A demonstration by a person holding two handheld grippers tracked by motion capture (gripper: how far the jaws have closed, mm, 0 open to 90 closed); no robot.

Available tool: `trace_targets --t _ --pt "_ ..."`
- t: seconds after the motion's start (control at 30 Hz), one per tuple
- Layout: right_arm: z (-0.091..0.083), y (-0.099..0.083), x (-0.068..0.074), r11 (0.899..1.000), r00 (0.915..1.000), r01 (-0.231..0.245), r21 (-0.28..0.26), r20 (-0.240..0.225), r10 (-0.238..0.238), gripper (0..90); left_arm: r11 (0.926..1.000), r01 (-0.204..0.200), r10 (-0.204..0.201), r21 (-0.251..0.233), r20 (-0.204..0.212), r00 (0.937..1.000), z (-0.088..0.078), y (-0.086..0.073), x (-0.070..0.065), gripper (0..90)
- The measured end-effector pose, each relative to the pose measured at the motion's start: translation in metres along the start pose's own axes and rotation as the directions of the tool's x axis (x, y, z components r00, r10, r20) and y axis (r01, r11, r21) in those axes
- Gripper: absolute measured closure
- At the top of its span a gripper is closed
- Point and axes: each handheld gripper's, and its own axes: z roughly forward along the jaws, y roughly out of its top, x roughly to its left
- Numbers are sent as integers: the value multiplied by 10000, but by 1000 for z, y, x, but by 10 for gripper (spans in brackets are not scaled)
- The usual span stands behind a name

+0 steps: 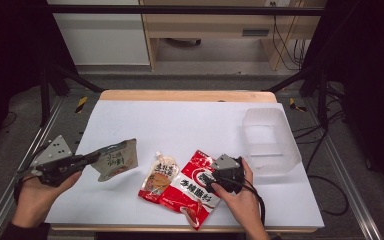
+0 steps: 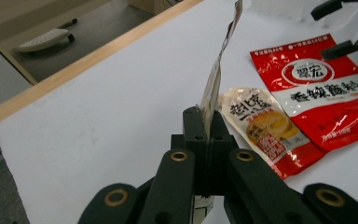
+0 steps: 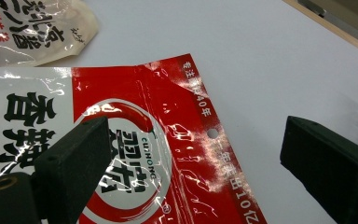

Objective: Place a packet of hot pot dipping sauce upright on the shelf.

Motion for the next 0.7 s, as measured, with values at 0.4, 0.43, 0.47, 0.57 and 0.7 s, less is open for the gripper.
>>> trace_targets --t 0.4,0.43,0.47,0.57,0.7 --pt "-26 26 -4 9987 9979 52 -504 -640 -85 145 9982 -553 565 -251 497 9972 3 40 2 900" --pt "-29 30 -5 9984 9978 248 -503 -602 -278 145 9980 -607 615 -180 528 9967 5 42 1 900" --pt "-32 35 -7 9980 9971 432 -471 -599 -460 144 9977 -670 677 -132 553 9962 7 44 0 900" --pt "-41 48 -11 9957 9940 782 -500 -723 -817 146 9964 -845 842 20 658 9943 13 50 -3 900" --pt "-52 70 -15 9891 9796 1434 -340 -1376 -1467 166 9961 -886 882 6 951 9916 22 59 -5 900"
